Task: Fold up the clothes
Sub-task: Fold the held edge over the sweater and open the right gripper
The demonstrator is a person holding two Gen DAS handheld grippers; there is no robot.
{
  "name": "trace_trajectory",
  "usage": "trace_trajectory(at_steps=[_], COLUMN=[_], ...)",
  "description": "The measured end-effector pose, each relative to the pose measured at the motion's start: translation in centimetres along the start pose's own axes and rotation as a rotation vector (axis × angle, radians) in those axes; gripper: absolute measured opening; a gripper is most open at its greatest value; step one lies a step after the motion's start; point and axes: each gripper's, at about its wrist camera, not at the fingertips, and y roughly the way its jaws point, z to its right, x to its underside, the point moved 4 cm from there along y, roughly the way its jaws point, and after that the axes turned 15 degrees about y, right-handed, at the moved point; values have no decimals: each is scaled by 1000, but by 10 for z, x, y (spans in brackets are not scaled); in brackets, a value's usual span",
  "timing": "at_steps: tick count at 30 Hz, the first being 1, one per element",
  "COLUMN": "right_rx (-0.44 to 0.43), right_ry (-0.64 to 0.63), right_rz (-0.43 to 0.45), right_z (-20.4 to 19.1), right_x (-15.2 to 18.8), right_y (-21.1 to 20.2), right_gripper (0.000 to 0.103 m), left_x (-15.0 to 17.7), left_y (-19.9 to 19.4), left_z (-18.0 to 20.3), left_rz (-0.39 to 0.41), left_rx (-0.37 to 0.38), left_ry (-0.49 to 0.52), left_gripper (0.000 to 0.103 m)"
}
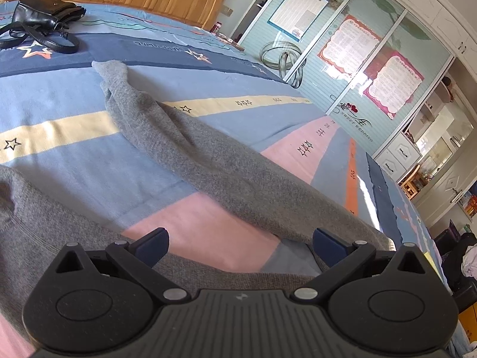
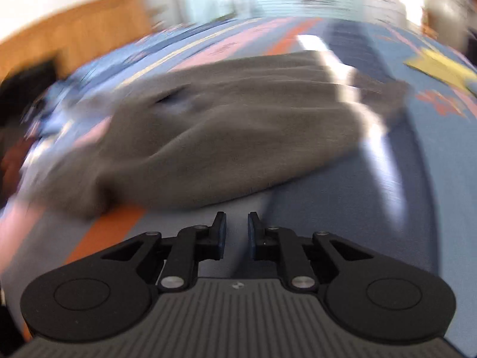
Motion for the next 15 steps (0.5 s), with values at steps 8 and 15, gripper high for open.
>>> trace_trajectory(at_steps=[8,15], right_rx=[113,-210], right_ry=[107,-87], right_rz=[99,-65], right_z=[14,-76], right_x=[0,51], right_y=[-1,-5], right_gripper=[29,30], left_x=[3,15], left_y=[5,-2], left_z=[-1,-6], left_rz=[-81,-117], left_rx=[69,136], left_ry=[167,251], left_gripper=[102,102])
